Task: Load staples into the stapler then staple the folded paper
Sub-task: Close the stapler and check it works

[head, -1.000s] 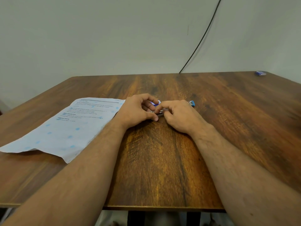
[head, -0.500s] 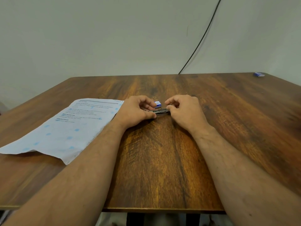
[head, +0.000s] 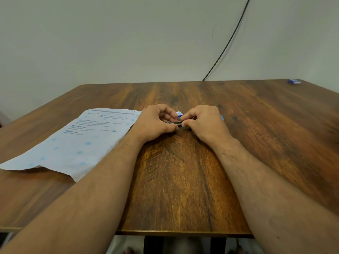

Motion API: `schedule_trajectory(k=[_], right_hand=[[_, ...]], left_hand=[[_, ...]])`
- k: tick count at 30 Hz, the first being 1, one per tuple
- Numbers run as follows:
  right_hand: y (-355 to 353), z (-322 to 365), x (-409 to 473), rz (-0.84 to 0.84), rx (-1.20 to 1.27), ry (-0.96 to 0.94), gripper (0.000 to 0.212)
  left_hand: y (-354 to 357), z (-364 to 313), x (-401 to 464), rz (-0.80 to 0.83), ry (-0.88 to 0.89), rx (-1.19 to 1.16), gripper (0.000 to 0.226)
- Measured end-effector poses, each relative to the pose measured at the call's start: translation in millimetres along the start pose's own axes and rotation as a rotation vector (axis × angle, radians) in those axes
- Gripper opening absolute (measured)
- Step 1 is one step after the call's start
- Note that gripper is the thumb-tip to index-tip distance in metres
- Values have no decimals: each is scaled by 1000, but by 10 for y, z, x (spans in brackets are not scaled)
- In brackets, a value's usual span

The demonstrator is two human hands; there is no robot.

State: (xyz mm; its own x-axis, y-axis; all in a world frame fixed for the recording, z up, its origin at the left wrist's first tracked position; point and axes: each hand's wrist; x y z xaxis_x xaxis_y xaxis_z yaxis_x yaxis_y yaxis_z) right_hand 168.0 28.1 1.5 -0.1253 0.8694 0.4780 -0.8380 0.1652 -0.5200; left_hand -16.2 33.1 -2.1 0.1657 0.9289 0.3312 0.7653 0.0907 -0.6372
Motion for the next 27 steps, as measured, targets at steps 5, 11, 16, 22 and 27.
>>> schedule_trajectory(k=[5,11,16,22,27], right_hand=[[-21,16,0,39,-45,-1,19],[-23,47,-30,91,-121,-38,17],[-79,25,-68,116,-156,-69,20],[-93,-20,-78,68,-206,10,41],[-124,-51,-63,-17,-342,158,39]], left_hand=[[1,-8,-7,9,-1,9,30],[-16,7,1,8,5,43,29],[-8,-8,-13,-5,3,50,31],[-2,-26,-8,-8,-14,107,24],[27,-37,-18,-70,-1,191,24]])
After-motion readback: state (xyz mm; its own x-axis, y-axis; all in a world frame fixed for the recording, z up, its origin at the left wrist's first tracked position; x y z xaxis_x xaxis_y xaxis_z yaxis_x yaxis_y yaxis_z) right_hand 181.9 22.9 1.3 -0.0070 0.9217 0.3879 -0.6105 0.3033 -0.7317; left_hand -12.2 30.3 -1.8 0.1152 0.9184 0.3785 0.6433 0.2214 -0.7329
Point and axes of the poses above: each hand's wrist, its own x-axis towards the middle knuckle, its own y-axis out of the palm, z = x × y, and after that the axes turned 11 degrees about x, right-handed
